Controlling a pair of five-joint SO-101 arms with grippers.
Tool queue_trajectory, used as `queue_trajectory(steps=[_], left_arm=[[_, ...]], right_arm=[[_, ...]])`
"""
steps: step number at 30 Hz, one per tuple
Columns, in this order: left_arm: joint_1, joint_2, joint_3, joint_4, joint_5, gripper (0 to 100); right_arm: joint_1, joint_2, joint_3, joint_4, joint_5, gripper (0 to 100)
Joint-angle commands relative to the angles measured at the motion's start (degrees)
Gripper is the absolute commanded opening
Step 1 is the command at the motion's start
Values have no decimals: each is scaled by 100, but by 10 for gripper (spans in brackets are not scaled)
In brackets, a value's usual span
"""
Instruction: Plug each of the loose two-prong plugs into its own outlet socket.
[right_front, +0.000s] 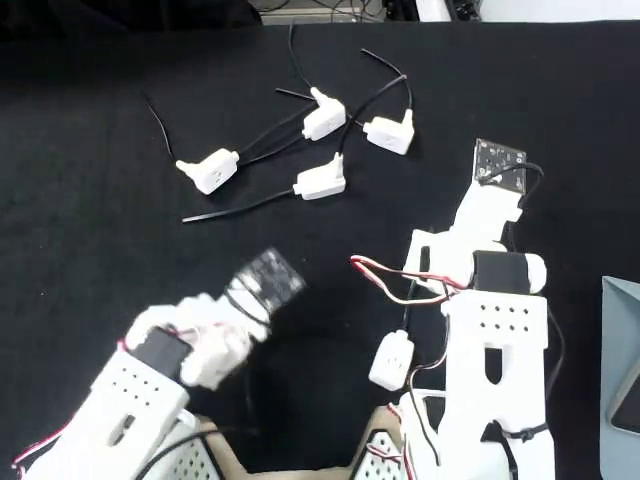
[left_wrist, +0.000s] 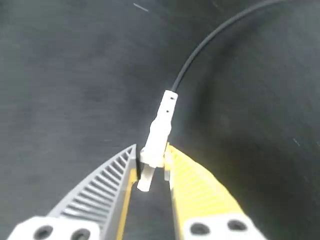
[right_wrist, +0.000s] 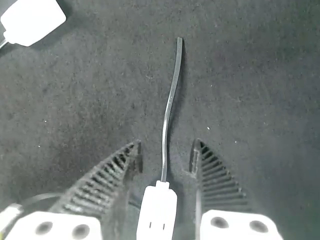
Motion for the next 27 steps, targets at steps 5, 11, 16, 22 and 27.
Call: queue_trajectory(steps=[5, 11, 16, 22, 27], left_arm=[[-1754, 0, -2097, 580, 369, 29], [-1771, 9, -2070, 519, 1046, 38], [-1420, 9, -1780, 519, 2092, 246], [-1446, -18, -1798, 571, 2567, 355], [-1930, -53, -1798, 580, 2549, 356]], right_arm=[[79, -48, -48, -70, 0, 163], [79, -48, -48, -70, 0, 163], [88, -48, -48, -70, 0, 163], [88, -48, -31, -70, -185, 163], [-88, -48, -57, -35, -299, 163]])
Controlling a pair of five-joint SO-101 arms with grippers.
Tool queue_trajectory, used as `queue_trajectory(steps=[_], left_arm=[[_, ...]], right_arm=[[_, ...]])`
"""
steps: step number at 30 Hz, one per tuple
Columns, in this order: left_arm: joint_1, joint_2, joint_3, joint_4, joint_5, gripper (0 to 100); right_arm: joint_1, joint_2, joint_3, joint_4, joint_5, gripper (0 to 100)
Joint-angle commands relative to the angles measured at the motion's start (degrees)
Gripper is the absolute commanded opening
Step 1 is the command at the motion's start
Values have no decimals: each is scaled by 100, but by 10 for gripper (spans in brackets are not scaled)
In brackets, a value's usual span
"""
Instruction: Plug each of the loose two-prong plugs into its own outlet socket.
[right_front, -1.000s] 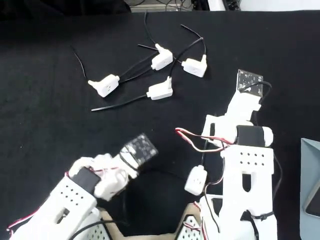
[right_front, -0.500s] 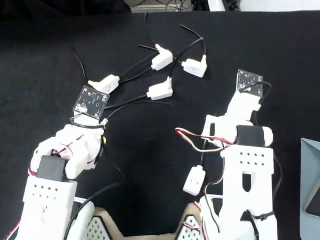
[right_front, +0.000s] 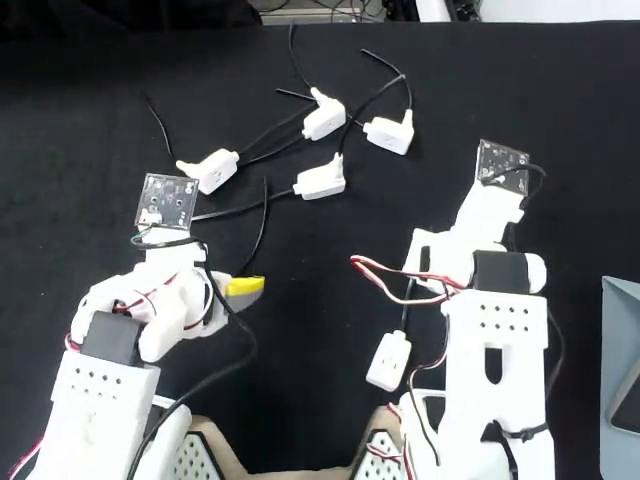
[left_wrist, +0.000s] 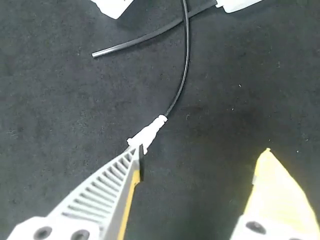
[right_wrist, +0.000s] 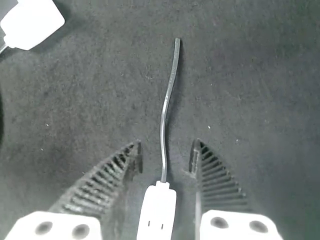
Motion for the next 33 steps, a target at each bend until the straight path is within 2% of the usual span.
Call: queue_trajectory(steps=[1, 4, 9, 12, 15, 18, 21, 25, 33], left_arm=[[-681, -62, -101, 35, 26, 355], [-1578, -70, -101, 0, -167, 354], [-3398, -70, -31, -220, -167, 354], [-4338, -70, 233, -492, -149, 354], [-4866, -70, 673, -862, 9, 354], [-5112, -70, 1226, -1371, 229, 354], [-5174, -70, 1569, -1767, 229, 354], [-5174, -70, 1631, -1793, 211, 354], [-5174, -70, 1701, -1793, 211, 354]], right_arm=[[-202, -48, -66, -35, -88, 163], [-774, -4, -136, -70, -413, 166], [-2215, -4, -338, -264, -1037, 166], [-3059, -4, -215, -1002, -1582, 163], [-3815, 4, 119, -2004, -1723, 163], [-4510, 295, 207, -2462, -1767, 163], [-4914, 971, 40, -2743, -2180, 166], [-4985, 2070, -514, -2971, -2321, 166], [-5108, 3952, -1965, -3077, -3420, 166]])
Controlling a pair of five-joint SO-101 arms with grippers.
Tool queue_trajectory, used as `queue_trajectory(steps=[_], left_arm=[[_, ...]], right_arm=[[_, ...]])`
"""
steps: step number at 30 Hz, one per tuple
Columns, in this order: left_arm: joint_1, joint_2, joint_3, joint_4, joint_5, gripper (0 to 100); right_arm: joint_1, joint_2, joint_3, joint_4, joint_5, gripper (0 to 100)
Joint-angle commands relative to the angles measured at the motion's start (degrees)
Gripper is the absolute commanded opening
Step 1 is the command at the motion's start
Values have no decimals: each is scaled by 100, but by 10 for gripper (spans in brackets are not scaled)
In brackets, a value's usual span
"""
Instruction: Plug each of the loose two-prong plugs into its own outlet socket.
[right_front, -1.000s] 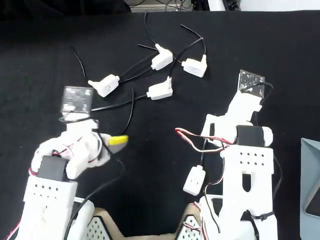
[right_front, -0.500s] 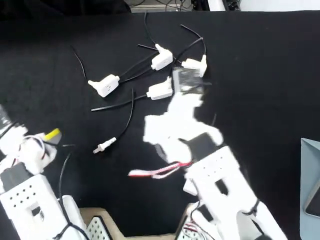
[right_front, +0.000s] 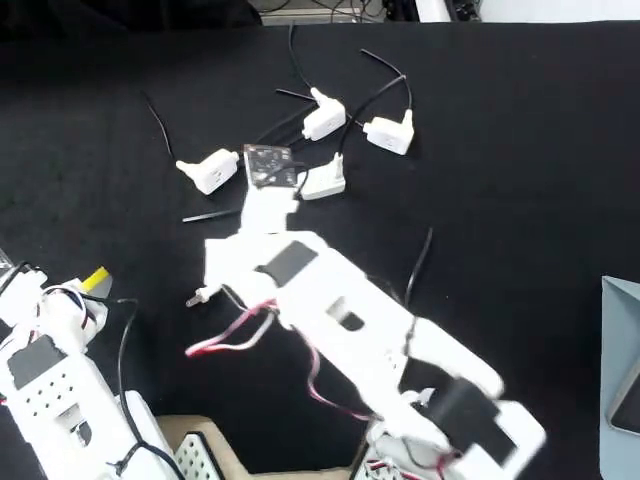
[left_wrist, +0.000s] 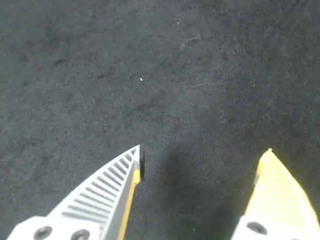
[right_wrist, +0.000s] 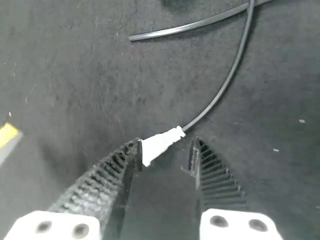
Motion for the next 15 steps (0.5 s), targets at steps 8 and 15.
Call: queue_trajectory(steps=[8, 15], left_arm=[[-40, -62, 57, -105, 44, 354], [-40, -62, 57, -105, 44, 354]], right_arm=[[-88, 1859, -1727, -70, -1125, 165], [-264, 2325, -2026, -70, -1424, 164]])
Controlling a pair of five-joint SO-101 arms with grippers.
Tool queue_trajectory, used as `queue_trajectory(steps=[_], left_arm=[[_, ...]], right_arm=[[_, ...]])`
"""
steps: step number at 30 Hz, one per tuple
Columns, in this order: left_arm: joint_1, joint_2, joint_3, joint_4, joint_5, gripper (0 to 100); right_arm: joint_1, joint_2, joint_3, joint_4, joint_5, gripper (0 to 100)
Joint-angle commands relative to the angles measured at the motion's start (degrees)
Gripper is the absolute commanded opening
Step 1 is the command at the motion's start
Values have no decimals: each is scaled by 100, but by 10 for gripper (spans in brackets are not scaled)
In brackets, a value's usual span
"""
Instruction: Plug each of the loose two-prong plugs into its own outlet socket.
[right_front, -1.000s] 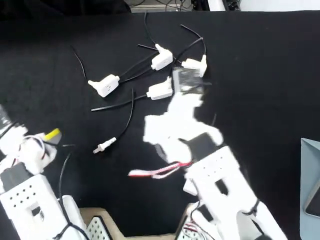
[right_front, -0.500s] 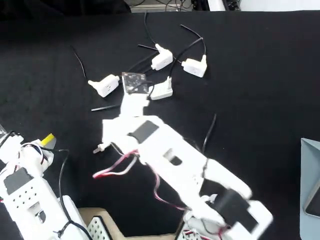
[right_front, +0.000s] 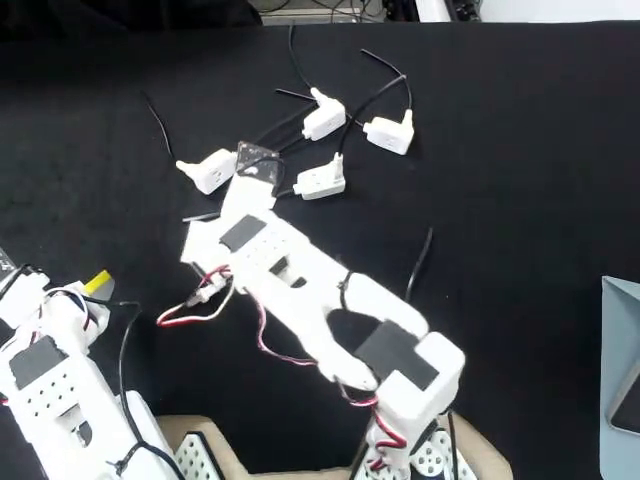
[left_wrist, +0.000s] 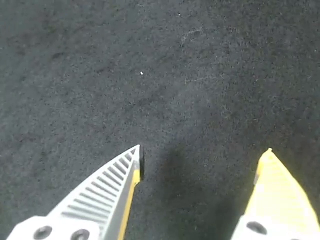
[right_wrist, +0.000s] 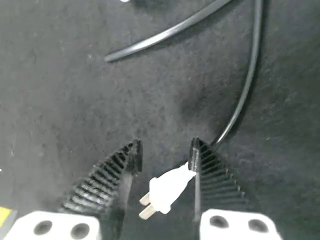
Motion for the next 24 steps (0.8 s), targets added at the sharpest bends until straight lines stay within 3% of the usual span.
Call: queue_trajectory(steps=[1, 8, 24], left_arm=[[-40, -62, -40, -88, 44, 354], [-40, -62, -31, -88, 44, 354], [-40, -62, -31, -97, 35, 354]], right_arm=[[-202, 40, -338, -79, -123, 164], [-316, 171, -295, 18, -132, 164], [-246, 180, -919, 1714, 167, 166]])
